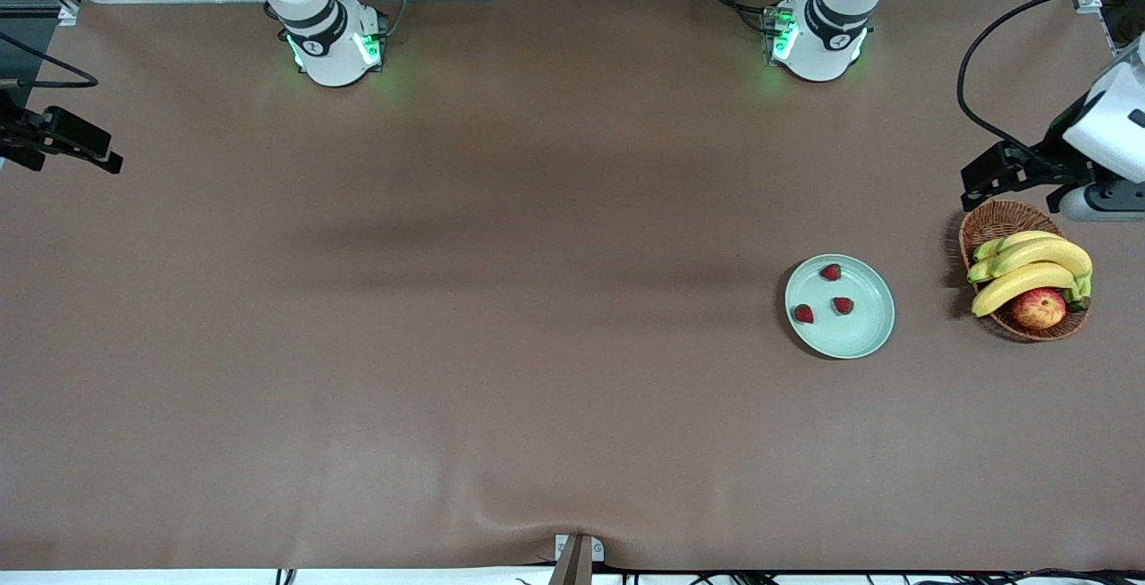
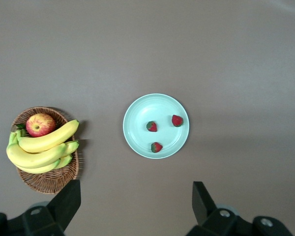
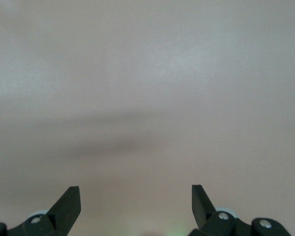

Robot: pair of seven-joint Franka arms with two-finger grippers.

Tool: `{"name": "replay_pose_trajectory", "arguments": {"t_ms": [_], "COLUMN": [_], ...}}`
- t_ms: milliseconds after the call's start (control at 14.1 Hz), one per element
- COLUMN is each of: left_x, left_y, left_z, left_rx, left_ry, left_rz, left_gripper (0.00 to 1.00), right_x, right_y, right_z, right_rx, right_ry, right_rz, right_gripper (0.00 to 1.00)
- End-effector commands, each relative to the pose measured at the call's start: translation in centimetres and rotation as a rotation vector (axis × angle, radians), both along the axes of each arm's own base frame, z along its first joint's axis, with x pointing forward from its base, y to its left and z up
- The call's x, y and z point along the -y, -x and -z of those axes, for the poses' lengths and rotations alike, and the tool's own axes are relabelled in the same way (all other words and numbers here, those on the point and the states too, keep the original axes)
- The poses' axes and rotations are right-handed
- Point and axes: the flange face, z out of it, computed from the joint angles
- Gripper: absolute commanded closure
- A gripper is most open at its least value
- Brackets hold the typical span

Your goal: Collect all strawberries into plate

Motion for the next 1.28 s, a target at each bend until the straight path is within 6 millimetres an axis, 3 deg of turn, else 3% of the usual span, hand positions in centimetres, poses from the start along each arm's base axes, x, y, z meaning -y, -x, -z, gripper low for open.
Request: {"name": "replay_pose_trajectory", "arguments": {"t_ms": [0, 213, 427, 1209], "left_x": [-0.1, -0.1, -2.1, -2.4], "left_y": [0.3, 0.2, 0.1, -0.1], "left_z": [-0.5, -0.6, -0.4, -0.2], "left_rx": [0.011, 0.014, 0.009, 0.009], "left_ry": [0.016, 0.016, 0.017, 0.017], "left_rz": [0.013, -0.004, -0.030, -0.035], "left_gripper": [0.00, 0.00, 0.00, 0.00], "right_x": [-0.5, -0.4, -0.4, -0.3], "right_y": [0.0, 0.0, 0.0, -0.1], "right_z": [-0.4, -0.4, -0.3, -0.4], "right_rx": [0.002, 0.002, -0.001, 0.002], "right_ry": [-0.003, -0.003, -0.003, -0.003], "right_rz": [0.009, 0.010, 0.009, 0.010], "right_gripper": [0.00, 0.00, 0.00, 0.00]}}
